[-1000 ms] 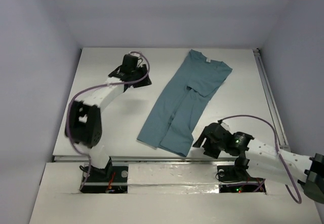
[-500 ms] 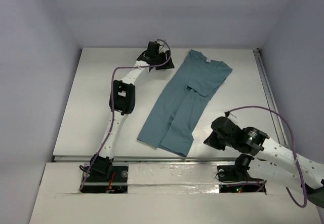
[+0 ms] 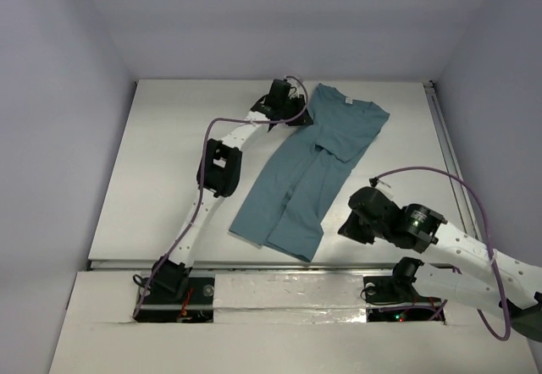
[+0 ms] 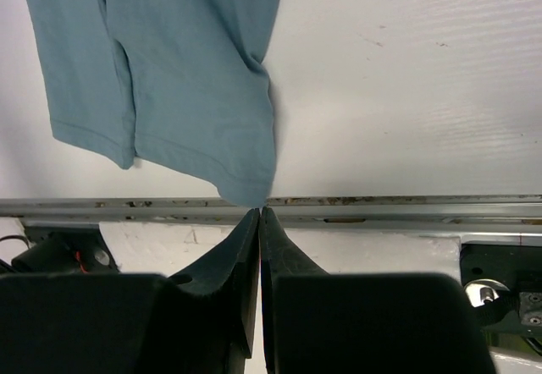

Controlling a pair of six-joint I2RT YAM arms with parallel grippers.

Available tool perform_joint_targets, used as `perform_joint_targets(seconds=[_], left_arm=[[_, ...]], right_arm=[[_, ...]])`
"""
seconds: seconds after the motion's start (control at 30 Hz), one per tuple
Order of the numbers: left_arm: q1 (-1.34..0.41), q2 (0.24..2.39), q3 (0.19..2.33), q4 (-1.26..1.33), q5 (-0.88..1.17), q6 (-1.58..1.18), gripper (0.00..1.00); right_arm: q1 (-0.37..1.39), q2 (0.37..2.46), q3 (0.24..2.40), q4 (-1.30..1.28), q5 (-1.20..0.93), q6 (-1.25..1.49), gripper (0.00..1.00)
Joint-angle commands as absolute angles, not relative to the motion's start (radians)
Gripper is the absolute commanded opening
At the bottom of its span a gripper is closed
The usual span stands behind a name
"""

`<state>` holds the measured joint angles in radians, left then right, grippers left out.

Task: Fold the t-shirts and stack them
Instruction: Rotate the tshirt 90 degrees

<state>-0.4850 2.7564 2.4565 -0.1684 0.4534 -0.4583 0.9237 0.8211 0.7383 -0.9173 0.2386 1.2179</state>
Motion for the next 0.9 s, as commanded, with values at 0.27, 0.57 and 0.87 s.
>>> perform_joint_targets(seconds=[0.27, 0.57, 0.87], left_arm=[[-0.378, 2.646, 2.277, -0.013, 0.328, -0.612, 0.00], [-0.158, 2.471, 2.057, 0.061, 0.327, -0.601, 0.00], [-0.138, 2.087, 1.466, 0.112, 0.270, -0.477, 0.60]], right_arm=[[0.919, 0.779, 0.733, -0.911, 0.212, 1.213, 0.09], [0.919, 0.854, 0.750, -0.858, 0.183, 1.178, 0.15], [0.902, 1.021, 0.726, -0.709, 0.204, 1.129, 0.70]])
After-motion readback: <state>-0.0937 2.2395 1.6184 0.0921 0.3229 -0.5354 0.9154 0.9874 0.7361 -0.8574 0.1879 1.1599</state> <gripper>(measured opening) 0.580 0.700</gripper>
